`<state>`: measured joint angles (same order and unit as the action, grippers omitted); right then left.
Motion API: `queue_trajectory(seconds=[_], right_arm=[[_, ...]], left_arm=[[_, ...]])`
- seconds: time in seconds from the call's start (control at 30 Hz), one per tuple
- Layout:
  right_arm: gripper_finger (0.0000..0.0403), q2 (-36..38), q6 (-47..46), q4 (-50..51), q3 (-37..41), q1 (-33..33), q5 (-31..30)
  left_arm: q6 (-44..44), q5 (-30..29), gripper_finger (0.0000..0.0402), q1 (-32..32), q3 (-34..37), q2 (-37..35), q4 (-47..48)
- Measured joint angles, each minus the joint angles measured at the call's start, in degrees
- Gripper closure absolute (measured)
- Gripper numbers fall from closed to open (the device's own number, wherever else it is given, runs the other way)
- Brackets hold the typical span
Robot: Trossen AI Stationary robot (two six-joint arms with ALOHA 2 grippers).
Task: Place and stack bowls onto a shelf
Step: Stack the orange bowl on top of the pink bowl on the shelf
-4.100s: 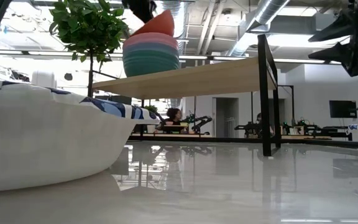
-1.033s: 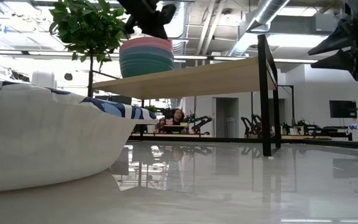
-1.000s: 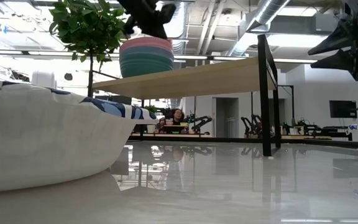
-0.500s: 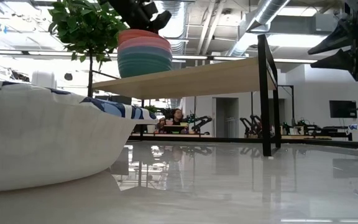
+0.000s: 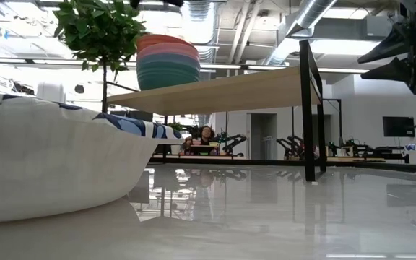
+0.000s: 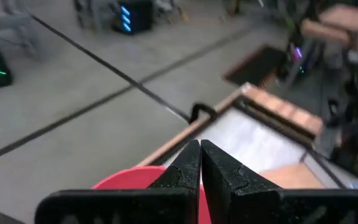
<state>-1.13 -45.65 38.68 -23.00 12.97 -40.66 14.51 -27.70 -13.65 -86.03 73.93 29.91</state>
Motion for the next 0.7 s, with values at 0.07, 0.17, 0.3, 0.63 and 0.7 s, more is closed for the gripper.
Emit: queue_trajectory(seconds=[0.07, 0.17, 0.3, 0.63, 0.7], right_arm=[[0.0191, 0.0, 0.0, 0.3, 0.0, 0.0, 0.0], [0.0191, 0.0, 0.0, 0.6, 0.0, 0.0, 0.0], [0.0191, 0.0, 0.0, 1.5, 0.0, 0.0, 0.0], [0.0191, 0.0, 0.0, 1.6, 0.0, 0.0, 0.1], [0.0191, 0.0, 0.0, 1.7, 0.0, 0.0, 0.2]], left_arm=[[1.3, -4.6, 0.0401, 2.3, 4.0, -3.8, -2.3], [5.1, -7.6, 0.0401, 4.8, 11.7, -8.4, -5.8], [8.2, -7.3, 0.0401, 6.7, 21.6, -11.6, -16.9], [13.0, -17.3, 0.0401, 10.1, 28.8, -11.4, -21.6], [15.0, -19.1, 0.0401, 10.8, 28.9, -11.0, -19.7]])
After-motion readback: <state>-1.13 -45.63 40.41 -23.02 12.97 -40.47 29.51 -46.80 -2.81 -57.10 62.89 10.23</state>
